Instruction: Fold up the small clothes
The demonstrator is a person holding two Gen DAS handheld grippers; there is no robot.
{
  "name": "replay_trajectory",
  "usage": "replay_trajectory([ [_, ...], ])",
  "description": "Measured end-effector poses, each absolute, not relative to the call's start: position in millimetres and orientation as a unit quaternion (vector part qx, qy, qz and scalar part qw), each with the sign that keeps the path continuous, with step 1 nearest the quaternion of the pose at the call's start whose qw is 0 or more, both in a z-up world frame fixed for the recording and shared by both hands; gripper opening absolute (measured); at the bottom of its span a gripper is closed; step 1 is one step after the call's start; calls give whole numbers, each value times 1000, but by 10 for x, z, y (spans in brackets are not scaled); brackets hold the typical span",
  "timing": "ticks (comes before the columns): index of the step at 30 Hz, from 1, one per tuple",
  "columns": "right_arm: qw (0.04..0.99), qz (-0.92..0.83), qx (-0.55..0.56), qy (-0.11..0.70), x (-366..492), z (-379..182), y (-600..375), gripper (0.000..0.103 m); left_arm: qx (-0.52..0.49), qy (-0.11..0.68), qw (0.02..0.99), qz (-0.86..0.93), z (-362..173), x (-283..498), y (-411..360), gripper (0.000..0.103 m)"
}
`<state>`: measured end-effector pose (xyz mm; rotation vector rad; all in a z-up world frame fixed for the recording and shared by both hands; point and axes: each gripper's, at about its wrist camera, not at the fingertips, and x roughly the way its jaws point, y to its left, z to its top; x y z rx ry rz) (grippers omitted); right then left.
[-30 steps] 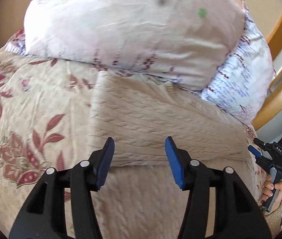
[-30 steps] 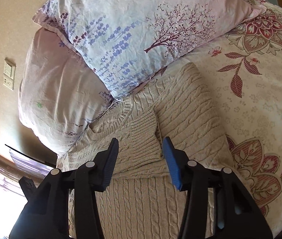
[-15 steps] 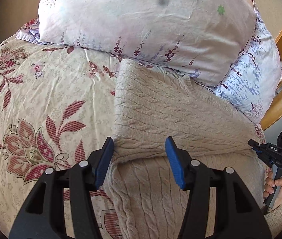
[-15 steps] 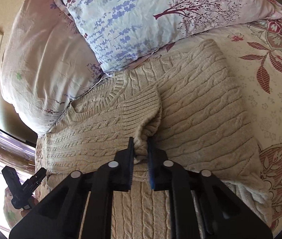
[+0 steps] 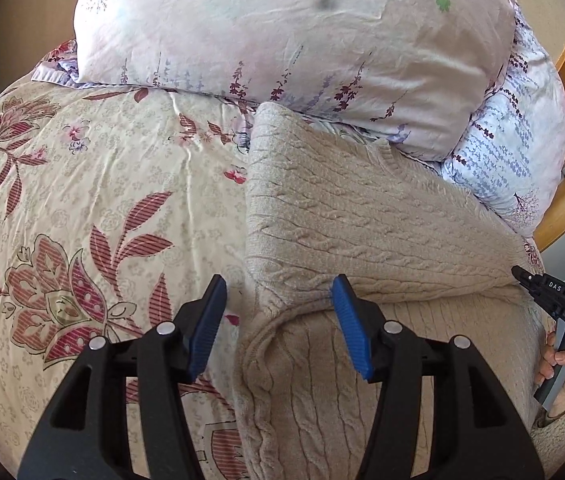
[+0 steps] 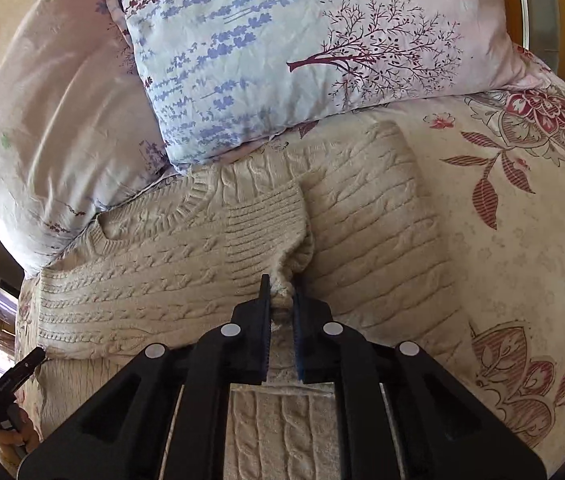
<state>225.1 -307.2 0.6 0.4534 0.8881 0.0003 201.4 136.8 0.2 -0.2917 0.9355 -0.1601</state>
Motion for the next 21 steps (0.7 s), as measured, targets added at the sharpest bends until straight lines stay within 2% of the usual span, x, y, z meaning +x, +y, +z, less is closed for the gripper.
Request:
replay_trajectory([
  [3, 873, 10, 228, 432, 2246, 20, -3110, 16, -155, 447, 877, -86, 8, 1989, 1399, 55],
  [5, 869, 22, 253, 425, 2143, 66, -3202, 38, -175, 446, 872, -102, 9, 1929, 1439, 55],
  [8, 871, 38, 281, 401, 1889, 140, -3349, 58, -199, 442, 865, -131, 30, 1780, 1500, 56],
  [11, 870, 44, 296, 392, 1616, 169, -3602, 61, -204, 435, 865, -147, 74, 1589, 1548, 58],
  [21, 844, 63, 351, 401, 828, -55, -4046, 61, -233, 426, 853, -193, 78, 1001, 1605, 58],
])
